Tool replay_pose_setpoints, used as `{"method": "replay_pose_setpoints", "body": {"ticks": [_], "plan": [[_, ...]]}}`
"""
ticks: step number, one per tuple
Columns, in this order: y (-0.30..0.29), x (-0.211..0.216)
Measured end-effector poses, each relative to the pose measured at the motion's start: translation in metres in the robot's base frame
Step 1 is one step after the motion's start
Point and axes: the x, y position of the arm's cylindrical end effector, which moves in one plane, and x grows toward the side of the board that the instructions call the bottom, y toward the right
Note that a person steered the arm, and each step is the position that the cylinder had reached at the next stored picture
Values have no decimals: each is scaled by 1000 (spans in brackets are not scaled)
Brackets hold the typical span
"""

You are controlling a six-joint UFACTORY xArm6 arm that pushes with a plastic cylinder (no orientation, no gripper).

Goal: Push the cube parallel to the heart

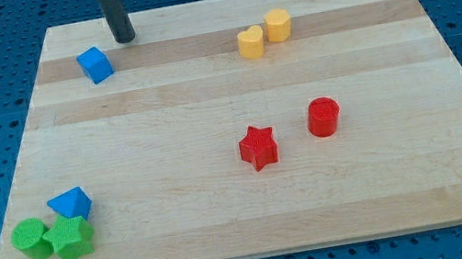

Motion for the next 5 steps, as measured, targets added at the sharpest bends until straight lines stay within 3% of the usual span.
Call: {"method": "replay_pose_setpoints", "body": {"ticks": [1,2,3,5], "plan": [[-14,34],[-25,105],[-27,128],[-26,41]]}}
